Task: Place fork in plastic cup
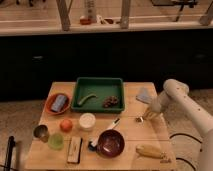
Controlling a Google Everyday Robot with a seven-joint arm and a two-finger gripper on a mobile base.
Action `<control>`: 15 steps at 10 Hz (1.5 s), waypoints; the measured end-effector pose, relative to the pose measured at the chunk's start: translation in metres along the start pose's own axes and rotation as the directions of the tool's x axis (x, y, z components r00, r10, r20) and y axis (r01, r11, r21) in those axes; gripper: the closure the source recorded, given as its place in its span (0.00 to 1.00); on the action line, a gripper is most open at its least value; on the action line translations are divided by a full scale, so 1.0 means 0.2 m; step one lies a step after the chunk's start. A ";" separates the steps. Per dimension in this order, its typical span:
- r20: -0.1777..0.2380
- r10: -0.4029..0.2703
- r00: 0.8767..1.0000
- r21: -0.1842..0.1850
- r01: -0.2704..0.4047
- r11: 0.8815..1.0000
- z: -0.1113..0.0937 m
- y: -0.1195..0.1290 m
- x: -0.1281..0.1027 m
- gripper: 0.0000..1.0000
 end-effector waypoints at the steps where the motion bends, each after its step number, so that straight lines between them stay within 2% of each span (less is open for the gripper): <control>1: 0.076 -0.009 0.997 -0.002 0.009 1.000 -0.01 0.00 -0.01 1.00; 3: 0.094 -0.023 0.995 -0.001 0.023 1.000 -0.02 -0.02 -0.03 1.00; 9: 0.060 -0.093 0.994 0.056 0.089 0.994 -0.19 -0.03 -0.15 1.00; 13: 0.035 -0.154 0.987 0.088 0.151 0.985 -0.30 -0.01 -0.22 1.00; 15: 0.012 -0.192 0.981 0.091 0.190 0.978 -0.34 0.00 -0.27 1.00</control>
